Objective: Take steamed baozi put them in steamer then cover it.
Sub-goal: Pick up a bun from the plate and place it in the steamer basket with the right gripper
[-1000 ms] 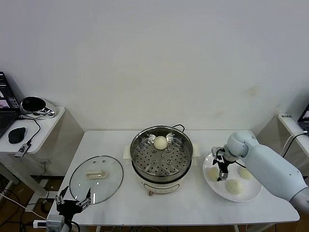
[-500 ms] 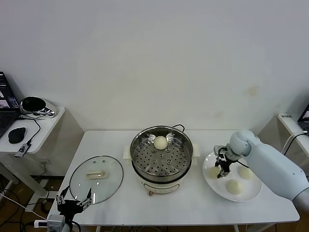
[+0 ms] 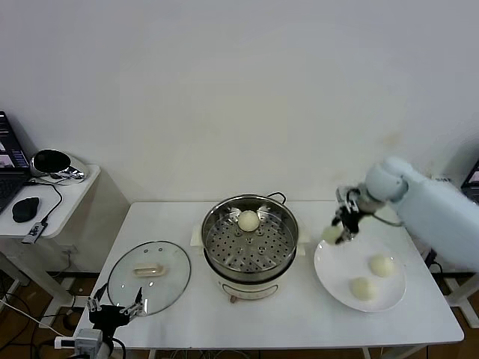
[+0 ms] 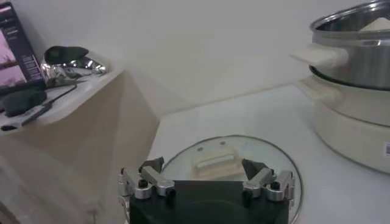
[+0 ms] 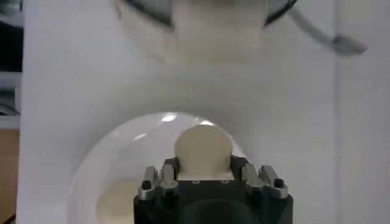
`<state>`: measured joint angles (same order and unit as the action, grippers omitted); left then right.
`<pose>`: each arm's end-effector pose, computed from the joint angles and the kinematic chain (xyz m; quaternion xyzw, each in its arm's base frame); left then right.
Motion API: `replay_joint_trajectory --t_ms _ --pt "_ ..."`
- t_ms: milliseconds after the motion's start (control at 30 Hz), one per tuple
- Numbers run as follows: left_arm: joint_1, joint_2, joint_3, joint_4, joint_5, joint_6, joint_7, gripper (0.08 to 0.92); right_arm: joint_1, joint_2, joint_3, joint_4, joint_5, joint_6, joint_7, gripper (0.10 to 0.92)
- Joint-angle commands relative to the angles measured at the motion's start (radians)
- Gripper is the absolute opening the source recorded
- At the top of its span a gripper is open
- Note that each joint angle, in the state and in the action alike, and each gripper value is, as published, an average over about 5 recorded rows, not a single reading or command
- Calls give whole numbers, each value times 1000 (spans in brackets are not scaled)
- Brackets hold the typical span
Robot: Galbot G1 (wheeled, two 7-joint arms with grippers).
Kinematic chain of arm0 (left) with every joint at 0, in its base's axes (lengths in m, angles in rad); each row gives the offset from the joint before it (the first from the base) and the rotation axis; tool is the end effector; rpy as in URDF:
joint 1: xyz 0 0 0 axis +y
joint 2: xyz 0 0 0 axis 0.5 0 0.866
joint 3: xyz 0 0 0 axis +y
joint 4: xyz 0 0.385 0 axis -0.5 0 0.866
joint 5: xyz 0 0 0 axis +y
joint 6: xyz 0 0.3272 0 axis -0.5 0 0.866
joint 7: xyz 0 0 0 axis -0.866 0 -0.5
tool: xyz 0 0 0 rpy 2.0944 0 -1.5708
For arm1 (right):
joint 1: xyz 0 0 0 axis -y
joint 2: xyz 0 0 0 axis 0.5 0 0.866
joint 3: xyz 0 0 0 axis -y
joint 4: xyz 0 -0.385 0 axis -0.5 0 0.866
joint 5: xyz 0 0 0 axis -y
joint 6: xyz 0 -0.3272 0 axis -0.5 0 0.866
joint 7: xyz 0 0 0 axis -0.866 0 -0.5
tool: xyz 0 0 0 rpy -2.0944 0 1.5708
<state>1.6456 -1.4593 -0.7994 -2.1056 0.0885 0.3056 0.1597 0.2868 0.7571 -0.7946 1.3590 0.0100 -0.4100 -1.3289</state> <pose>0.1064 0.1005 -0.3247 0.0315 -0.9724 -0.1344 0.1881 0.5406 -0.1171 -0.0482 0.5179 -0.5696 0.5171 0.3740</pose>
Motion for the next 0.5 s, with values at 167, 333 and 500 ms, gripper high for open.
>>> replay_joint_trajectory --t_ms 167,333,500 --pt "-13 -2 -20 -21 -1 1 -3 823 371 192 -279 13 307 -119 -21 535" --pt "-7 -2 -25 -42 -1 7 -4 823 346 328 -296 -53 314 -143 -8 535" --pt "0 -3 -21 -46 0 7 -5 823 290 460 -300 -121 294 -165 15 535"
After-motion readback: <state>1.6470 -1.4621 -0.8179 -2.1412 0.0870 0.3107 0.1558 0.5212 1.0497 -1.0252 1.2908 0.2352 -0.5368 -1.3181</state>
